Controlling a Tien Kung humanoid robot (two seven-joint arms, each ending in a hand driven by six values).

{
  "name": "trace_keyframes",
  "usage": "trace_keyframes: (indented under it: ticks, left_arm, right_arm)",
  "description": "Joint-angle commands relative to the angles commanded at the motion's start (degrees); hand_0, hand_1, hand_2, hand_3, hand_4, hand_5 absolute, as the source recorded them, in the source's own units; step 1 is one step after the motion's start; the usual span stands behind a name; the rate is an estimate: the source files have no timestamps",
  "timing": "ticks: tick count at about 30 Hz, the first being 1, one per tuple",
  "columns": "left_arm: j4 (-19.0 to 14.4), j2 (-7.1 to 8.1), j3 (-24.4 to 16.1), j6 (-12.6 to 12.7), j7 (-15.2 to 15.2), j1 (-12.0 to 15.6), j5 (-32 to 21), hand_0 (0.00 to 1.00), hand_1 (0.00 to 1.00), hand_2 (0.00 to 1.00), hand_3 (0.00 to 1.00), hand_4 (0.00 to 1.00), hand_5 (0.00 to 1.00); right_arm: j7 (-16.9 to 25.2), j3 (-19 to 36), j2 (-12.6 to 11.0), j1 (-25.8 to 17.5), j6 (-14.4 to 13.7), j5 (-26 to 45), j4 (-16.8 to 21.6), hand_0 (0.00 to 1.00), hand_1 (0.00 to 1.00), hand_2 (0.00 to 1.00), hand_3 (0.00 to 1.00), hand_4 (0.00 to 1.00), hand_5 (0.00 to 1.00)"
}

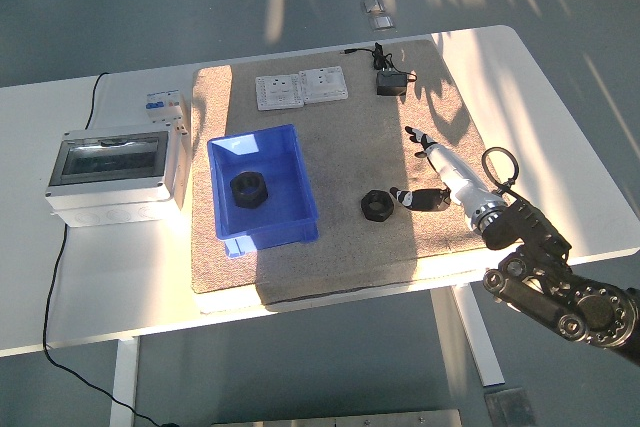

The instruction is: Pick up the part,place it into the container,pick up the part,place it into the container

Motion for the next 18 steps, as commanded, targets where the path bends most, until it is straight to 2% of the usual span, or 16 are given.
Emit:
trace_keyframes:
  ticks: [9,18]
  left_arm:
    - [0.0,0.45,-0.4,0.4,-0.9,-1.5,1.2,0.719,0.744,0.778,0.903,0.902,0.998]
    - [0.0,0.4,-1.2,0.5,-0.6,-0.8,2.4,0.717,0.744,0.776,0.906,0.897,0.998]
  right_arm:
    - [1.0,-2.9,-0.3,-0.1,-1.6,4.9,-0.7,0.945,0.825,0.933,0.967,0.791,0.121]
    - [1.8,-4.4,-0.1,-0.8,-1.9,7.5,1.0,0.939,0.825,0.929,0.951,0.798,0.131]
